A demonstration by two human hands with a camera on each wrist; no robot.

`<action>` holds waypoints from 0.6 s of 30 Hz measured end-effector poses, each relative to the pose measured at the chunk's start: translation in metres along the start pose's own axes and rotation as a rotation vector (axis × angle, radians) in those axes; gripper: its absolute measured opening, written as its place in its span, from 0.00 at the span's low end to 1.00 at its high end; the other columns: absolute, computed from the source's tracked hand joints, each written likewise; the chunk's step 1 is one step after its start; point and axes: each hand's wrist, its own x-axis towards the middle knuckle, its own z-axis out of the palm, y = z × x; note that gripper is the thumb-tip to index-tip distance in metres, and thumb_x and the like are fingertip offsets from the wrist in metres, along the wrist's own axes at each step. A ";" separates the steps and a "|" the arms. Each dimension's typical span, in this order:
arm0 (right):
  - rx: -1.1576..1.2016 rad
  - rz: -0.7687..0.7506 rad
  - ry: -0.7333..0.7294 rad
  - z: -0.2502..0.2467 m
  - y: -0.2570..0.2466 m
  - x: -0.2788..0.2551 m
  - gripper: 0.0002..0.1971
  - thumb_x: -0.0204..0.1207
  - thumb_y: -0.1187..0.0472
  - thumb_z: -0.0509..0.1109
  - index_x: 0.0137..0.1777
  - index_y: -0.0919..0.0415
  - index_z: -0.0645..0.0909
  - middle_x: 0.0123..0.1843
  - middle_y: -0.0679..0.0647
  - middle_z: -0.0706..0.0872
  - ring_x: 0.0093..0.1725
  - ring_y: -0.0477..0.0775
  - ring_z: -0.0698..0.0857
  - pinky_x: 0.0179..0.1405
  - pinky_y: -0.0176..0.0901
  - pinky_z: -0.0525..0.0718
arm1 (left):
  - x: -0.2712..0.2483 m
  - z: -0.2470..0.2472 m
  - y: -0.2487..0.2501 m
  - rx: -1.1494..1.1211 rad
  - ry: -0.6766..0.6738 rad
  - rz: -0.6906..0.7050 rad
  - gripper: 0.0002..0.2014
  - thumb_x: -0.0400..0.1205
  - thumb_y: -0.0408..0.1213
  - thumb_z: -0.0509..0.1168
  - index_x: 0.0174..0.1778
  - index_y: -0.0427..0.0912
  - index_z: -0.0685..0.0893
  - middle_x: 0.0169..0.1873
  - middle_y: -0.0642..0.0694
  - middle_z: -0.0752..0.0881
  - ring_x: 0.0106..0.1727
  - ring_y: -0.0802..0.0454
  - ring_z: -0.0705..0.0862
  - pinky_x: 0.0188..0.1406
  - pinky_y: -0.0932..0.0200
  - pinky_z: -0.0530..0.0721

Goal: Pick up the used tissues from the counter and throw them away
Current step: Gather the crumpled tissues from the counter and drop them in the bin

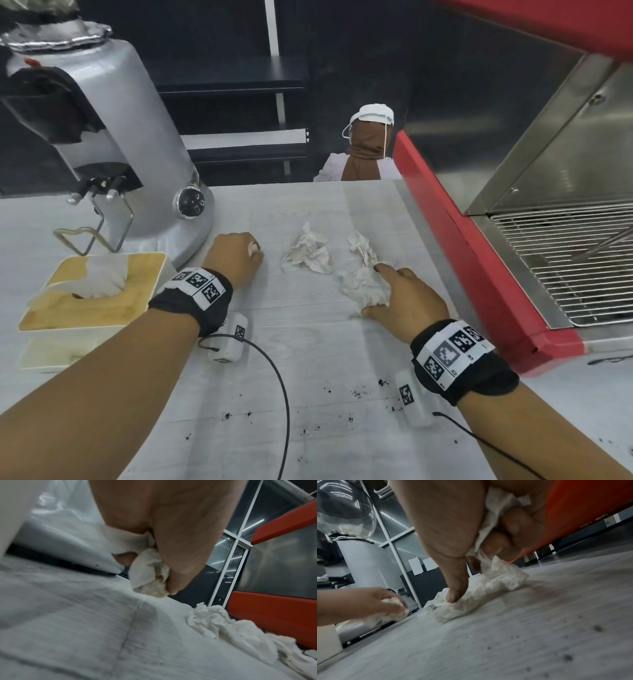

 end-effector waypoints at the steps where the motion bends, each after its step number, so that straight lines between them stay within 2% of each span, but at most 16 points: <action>1: -0.026 0.008 -0.024 0.000 -0.001 0.000 0.37 0.71 0.39 0.74 0.78 0.43 0.65 0.71 0.50 0.75 0.60 0.56 0.84 0.52 0.47 0.84 | -0.002 -0.001 0.006 -0.065 0.027 0.050 0.09 0.79 0.43 0.64 0.42 0.43 0.86 0.41 0.44 0.89 0.42 0.46 0.82 0.42 0.58 0.74; 3: -0.053 0.008 -0.053 0.001 -0.003 0.000 0.29 0.73 0.40 0.73 0.72 0.47 0.75 0.67 0.50 0.80 0.60 0.55 0.83 0.52 0.45 0.82 | -0.006 -0.003 0.017 -0.183 0.096 0.152 0.09 0.78 0.44 0.70 0.41 0.41 0.87 0.39 0.45 0.88 0.41 0.47 0.82 0.42 0.57 0.75; 5: -0.042 0.004 -0.052 0.001 -0.003 -0.001 0.17 0.74 0.44 0.72 0.59 0.50 0.83 0.57 0.48 0.85 0.52 0.53 0.84 0.46 0.43 0.83 | -0.008 -0.003 0.026 -0.227 0.129 0.204 0.10 0.76 0.45 0.73 0.38 0.42 0.86 0.38 0.47 0.87 0.41 0.49 0.82 0.43 0.56 0.75; 7: -0.026 0.000 -0.043 0.000 -0.002 -0.002 0.11 0.74 0.45 0.70 0.48 0.51 0.83 0.44 0.45 0.84 0.42 0.51 0.82 0.37 0.41 0.80 | -0.006 0.000 0.031 -0.241 0.124 0.214 0.09 0.75 0.44 0.74 0.37 0.42 0.85 0.37 0.47 0.84 0.41 0.50 0.80 0.42 0.57 0.73; 8: -0.004 0.004 -0.034 0.000 -0.001 -0.002 0.12 0.73 0.43 0.70 0.43 0.52 0.81 0.39 0.43 0.82 0.38 0.49 0.81 0.32 0.40 0.76 | -0.004 0.002 0.034 -0.247 0.118 0.218 0.08 0.74 0.41 0.75 0.37 0.41 0.84 0.38 0.46 0.83 0.42 0.49 0.79 0.42 0.58 0.71; 10: 0.044 -0.003 0.024 -0.002 0.001 -0.005 0.21 0.71 0.37 0.70 0.31 0.53 0.75 0.28 0.46 0.77 0.29 0.47 0.77 0.25 0.40 0.69 | 0.001 0.006 0.039 -0.272 0.105 0.233 0.06 0.74 0.36 0.74 0.40 0.43 0.83 0.42 0.45 0.83 0.46 0.47 0.80 0.43 0.61 0.70; 12: 0.097 -0.032 0.112 -0.005 0.002 -0.010 0.28 0.69 0.35 0.73 0.23 0.55 0.68 0.24 0.47 0.70 0.25 0.47 0.72 0.23 0.41 0.65 | 0.004 0.009 0.045 -0.307 0.075 0.254 0.10 0.75 0.33 0.72 0.50 0.45 0.82 0.49 0.47 0.84 0.51 0.48 0.81 0.48 0.63 0.70; 13: 0.133 -0.044 0.152 -0.006 0.003 -0.011 0.29 0.68 0.38 0.75 0.21 0.56 0.66 0.25 0.47 0.69 0.25 0.47 0.71 0.23 0.40 0.64 | 0.006 0.011 0.048 -0.321 0.051 0.256 0.14 0.76 0.34 0.72 0.56 0.47 0.81 0.51 0.47 0.84 0.52 0.50 0.81 0.50 0.63 0.71; 15: 0.195 -0.036 0.190 -0.008 0.007 -0.011 0.24 0.67 0.49 0.78 0.22 0.56 0.68 0.28 0.47 0.72 0.28 0.46 0.72 0.24 0.32 0.64 | 0.009 0.014 0.056 -0.310 0.006 0.249 0.23 0.74 0.41 0.76 0.65 0.51 0.79 0.53 0.47 0.83 0.51 0.51 0.79 0.52 0.61 0.71; 18: 0.278 0.005 0.197 -0.008 0.012 -0.009 0.09 0.67 0.63 0.75 0.31 0.61 0.77 0.31 0.49 0.80 0.28 0.43 0.75 0.26 0.30 0.74 | 0.014 0.020 0.066 -0.231 -0.094 0.230 0.37 0.68 0.50 0.79 0.73 0.56 0.74 0.59 0.45 0.78 0.58 0.48 0.78 0.57 0.60 0.70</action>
